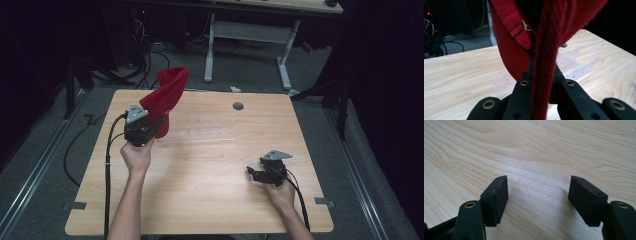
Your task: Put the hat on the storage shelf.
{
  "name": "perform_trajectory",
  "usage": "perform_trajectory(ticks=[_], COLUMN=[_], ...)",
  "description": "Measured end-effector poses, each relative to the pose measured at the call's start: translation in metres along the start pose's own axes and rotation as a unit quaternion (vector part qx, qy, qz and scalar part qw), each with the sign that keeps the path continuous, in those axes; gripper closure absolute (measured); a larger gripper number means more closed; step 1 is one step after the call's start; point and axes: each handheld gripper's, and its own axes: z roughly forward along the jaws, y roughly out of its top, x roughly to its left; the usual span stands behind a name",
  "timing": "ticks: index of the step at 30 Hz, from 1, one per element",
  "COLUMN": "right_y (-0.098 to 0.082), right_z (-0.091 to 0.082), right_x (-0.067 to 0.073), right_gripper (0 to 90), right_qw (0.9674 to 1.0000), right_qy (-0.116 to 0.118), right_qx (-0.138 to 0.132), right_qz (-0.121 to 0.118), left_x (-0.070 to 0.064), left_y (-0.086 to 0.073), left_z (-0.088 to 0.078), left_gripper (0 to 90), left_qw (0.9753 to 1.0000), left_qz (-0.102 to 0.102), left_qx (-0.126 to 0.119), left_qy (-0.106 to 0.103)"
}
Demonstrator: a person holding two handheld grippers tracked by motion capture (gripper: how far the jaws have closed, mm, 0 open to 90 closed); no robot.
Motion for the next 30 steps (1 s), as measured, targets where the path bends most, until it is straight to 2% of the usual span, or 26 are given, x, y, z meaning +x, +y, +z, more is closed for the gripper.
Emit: perform_trajectory(ticks=[5,14,20,25,30], right_y=[0.0,0.0,0.0,0.0,0.0], right_z=[0.0,0.0,0.0,0.0,0.0], right_x=[0.0,0.0,0.0,0.0,0.0], right_gripper=[32.5,32.5,32.5,32.5,32.5], right_qw=[1.0,1.0,1.0,1.0,1.0], right_qy=[0.0,0.0,0.0,0.0,0.0], right_qx=[0.0,0.0,0.0,0.0,0.0], right_qz=[0.0,0.001,0.001,0.001,0.001], left_x=[0.008,0.017,0.02,0.021,0.025], left_y=[-0.002,-0.01,-0.016,-0.023,-0.026], left_z=[0.012,0.027,0.033,0.036,0.035], left_gripper=[85.3,85.2,85.1,85.1,85.1], left_qw=[0.9999,0.9997,0.9996,0.9992,0.9993], left_qz=[0.004,0.011,0.011,0.023,0.013], left_qx=[-0.007,-0.001,-0.002,-0.002,-0.007], left_qy=[0.011,0.022,0.027,0.033,0.033])
